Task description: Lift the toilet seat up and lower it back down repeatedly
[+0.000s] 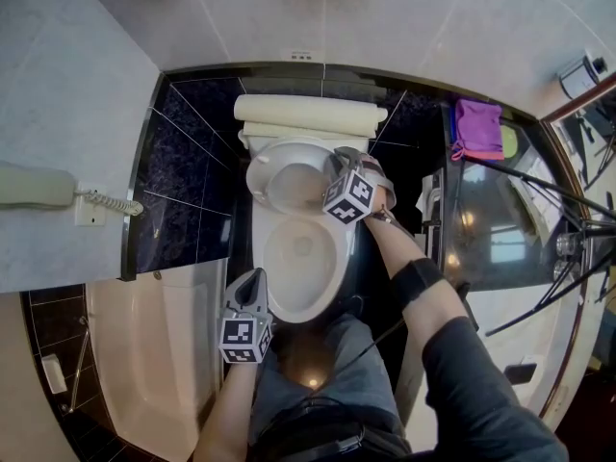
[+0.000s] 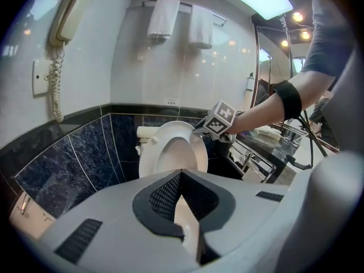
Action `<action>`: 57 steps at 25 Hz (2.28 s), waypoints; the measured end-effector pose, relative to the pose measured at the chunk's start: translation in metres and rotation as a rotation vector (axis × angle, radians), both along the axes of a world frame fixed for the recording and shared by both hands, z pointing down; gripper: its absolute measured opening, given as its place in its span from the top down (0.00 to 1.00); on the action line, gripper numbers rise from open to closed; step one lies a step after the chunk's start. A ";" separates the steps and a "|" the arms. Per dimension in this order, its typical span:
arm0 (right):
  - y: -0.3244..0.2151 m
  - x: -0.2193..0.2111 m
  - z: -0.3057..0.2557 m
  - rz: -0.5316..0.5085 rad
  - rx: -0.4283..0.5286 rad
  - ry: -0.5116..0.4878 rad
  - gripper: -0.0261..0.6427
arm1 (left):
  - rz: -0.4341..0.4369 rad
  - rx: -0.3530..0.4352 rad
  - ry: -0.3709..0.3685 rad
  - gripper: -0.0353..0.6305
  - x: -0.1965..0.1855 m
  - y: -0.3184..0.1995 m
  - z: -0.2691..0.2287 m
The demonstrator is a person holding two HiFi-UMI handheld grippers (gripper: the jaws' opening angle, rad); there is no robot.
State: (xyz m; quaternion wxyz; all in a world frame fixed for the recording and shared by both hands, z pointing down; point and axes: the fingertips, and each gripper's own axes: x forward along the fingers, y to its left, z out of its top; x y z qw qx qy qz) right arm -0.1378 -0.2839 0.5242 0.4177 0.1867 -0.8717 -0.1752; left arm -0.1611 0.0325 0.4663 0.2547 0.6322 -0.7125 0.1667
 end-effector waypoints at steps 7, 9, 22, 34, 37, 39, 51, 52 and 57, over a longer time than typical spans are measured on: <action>0.015 0.005 -0.004 0.006 0.001 0.018 0.85 | 0.014 -0.017 0.007 0.95 0.002 0.011 0.007; 0.023 0.008 -0.006 -0.002 0.006 0.021 0.85 | 0.017 -0.024 0.011 0.95 0.002 0.015 0.010; 0.095 0.034 -0.018 -0.025 0.033 0.021 0.85 | 0.062 -0.079 0.063 0.95 0.019 0.028 0.046; 0.173 0.063 -0.010 -0.024 0.066 0.033 0.86 | 0.111 -0.105 0.045 0.95 0.014 0.031 0.085; 0.192 0.071 -0.006 -0.023 0.076 0.042 0.86 | 0.133 -0.106 0.047 0.95 0.016 0.034 0.093; 0.205 0.075 -0.002 -0.021 0.080 0.046 0.86 | 0.152 -0.110 0.044 0.95 0.017 0.037 0.099; 0.313 0.112 0.049 -0.050 0.086 0.110 0.85 | 0.218 -0.109 0.048 0.95 0.031 0.064 0.142; 0.325 0.116 0.057 -0.060 0.082 0.122 0.84 | 0.224 -0.108 0.049 0.95 0.035 0.066 0.144; 0.371 0.135 0.098 -0.101 0.061 0.189 0.83 | 0.237 -0.149 0.071 0.95 0.051 0.102 0.180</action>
